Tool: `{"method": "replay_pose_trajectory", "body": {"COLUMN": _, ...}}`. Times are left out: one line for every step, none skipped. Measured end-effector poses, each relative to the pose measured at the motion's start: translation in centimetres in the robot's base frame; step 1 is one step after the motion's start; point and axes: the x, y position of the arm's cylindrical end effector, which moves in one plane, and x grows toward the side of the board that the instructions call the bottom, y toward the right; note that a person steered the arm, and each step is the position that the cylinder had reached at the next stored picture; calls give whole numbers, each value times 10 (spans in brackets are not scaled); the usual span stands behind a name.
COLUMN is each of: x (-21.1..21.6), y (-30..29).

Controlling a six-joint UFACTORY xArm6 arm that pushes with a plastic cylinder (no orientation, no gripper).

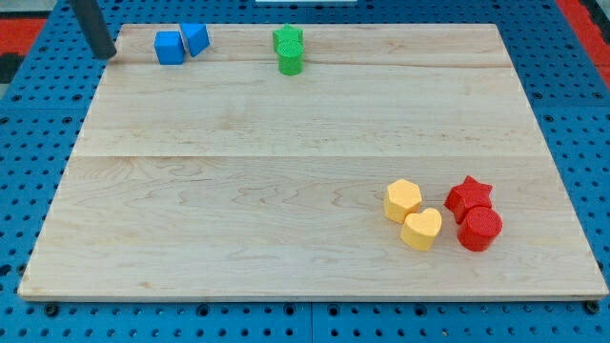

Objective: Form a group with green blocks and blue triangle

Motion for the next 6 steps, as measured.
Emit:
{"method": "replay_pose_trajectory", "body": {"x": -33, "y": 11}}
{"method": "replay_pose_trajectory", "body": {"x": -37, "y": 110}}
{"method": "replay_pose_trajectory", "body": {"x": -12, "y": 144}}
{"method": "replay_pose_trajectory", "body": {"x": -8, "y": 137}}
{"method": "replay_pose_trajectory", "body": {"x": -8, "y": 208}}
{"method": "replay_pose_trajectory", "body": {"x": -8, "y": 222}}
